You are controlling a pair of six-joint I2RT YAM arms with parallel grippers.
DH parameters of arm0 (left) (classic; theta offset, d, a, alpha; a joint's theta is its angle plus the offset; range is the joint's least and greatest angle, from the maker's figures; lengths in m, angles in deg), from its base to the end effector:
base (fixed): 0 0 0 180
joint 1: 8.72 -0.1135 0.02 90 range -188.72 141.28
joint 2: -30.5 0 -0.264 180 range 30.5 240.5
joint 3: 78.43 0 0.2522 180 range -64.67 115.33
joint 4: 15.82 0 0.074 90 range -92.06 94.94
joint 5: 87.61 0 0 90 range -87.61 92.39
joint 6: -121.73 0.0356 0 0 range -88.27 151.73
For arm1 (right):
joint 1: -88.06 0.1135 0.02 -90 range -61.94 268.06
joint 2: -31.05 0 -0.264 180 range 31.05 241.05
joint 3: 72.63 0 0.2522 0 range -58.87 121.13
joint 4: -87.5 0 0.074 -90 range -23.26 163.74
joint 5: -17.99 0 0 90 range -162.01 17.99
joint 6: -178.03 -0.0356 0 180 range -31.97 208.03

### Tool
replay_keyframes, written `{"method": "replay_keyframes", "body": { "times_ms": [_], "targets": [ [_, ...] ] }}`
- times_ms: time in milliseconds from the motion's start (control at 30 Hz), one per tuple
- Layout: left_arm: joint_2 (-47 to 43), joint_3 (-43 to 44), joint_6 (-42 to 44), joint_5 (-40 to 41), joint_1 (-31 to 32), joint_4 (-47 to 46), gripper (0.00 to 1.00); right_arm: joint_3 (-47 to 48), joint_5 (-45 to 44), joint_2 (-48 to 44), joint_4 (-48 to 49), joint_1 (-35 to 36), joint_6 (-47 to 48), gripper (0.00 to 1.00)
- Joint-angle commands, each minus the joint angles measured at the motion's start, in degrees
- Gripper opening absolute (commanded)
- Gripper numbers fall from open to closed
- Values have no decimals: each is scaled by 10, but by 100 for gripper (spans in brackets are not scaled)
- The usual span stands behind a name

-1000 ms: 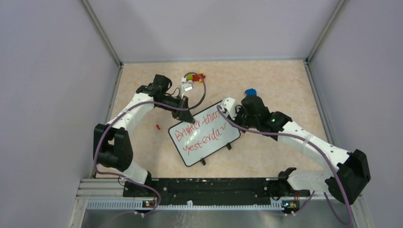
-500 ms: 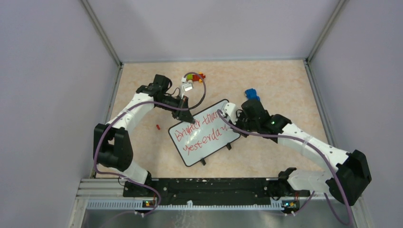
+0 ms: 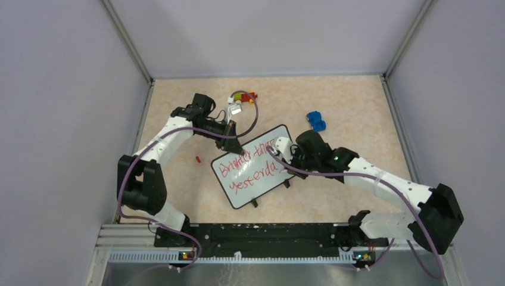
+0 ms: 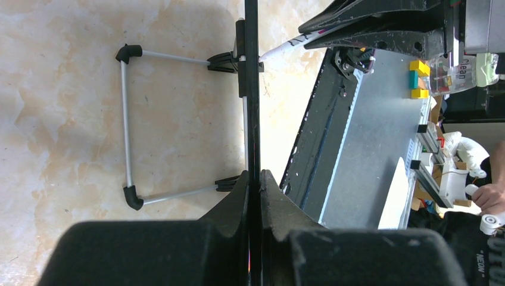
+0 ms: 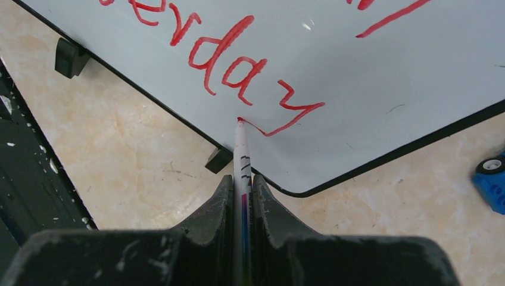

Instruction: Write a sentence on the whiteboard

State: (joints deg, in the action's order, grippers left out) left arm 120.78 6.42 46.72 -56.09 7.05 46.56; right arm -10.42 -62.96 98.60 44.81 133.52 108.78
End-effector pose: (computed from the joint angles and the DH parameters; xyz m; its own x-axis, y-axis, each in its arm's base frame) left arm 0.2875 -0.1127 0.2679 -0.7439 0.3506 -0.5690 0.6670 0.3364 -0.6648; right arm 0.1667 0.1773 0.2529 -0.2121 -0.7144 -0.6668 -0.9120 0.3899 -0.1276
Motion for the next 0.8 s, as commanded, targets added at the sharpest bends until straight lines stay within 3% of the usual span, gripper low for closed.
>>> {"method": "replay_keyframes", "body": {
  "times_ms": [0, 233, 767],
  "targets": [
    [13, -1, 18, 5, 8, 8, 0, 45, -2, 13, 24, 11, -10, 0],
    [12, 1, 19, 6, 9, 11, 0, 63, 13, -18, -2, 12, -15, 0],
    [9, 4, 17, 5, 8, 8, 0, -2, -35, -49, -36, -51, 18, 0]
  ]
}}
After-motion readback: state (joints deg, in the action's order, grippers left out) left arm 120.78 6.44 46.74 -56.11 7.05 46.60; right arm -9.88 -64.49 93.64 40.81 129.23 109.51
